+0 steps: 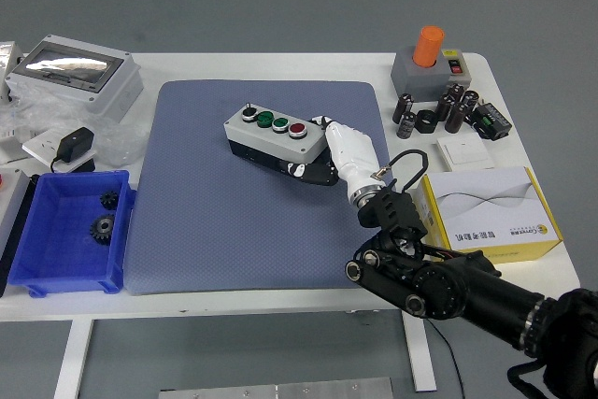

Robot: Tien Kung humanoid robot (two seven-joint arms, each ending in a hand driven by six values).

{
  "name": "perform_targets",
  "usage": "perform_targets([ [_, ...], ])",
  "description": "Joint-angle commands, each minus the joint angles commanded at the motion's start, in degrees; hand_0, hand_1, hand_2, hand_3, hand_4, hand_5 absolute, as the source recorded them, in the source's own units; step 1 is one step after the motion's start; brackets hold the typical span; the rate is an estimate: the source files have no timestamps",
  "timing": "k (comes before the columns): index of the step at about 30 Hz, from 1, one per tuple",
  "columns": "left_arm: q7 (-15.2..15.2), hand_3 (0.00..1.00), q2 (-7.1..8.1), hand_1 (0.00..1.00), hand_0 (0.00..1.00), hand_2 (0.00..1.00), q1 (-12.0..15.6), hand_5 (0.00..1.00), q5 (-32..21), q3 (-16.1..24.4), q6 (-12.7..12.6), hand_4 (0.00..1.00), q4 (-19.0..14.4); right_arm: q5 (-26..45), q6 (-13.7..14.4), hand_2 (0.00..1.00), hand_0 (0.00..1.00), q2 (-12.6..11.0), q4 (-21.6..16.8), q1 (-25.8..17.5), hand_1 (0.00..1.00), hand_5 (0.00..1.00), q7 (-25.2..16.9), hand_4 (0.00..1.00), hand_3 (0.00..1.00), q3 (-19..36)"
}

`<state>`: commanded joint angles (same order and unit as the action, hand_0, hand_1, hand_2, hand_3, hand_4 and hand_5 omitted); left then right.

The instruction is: Pick up the button,place it on the desk,press the button,press the button

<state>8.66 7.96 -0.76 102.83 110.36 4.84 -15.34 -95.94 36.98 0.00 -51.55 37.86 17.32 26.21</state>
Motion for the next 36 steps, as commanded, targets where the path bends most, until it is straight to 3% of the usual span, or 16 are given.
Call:
perform_targets([
  [14,-0.35,0.804,-0.01,0.750,0.774,0.712,0.08,0.648,-0.10,-0.05,-0.25,0.892,-0.02,16.79,-0.01,0.202,0.039,0.00,1.52,-0.55,0.166,0.202,-10.43,0.412,0.247,2.94],
  [36,-0.76,0.808,-0.11,0.754,0.777,0.718,0.06,0.650,-0.08,-0.11,-0.75,0.906,-0.05,23.16,0.00,0.201,0.024,0.00,1.15,-0.86,0.170,0.200,-17.09,0.400,0.248,3.68],
])
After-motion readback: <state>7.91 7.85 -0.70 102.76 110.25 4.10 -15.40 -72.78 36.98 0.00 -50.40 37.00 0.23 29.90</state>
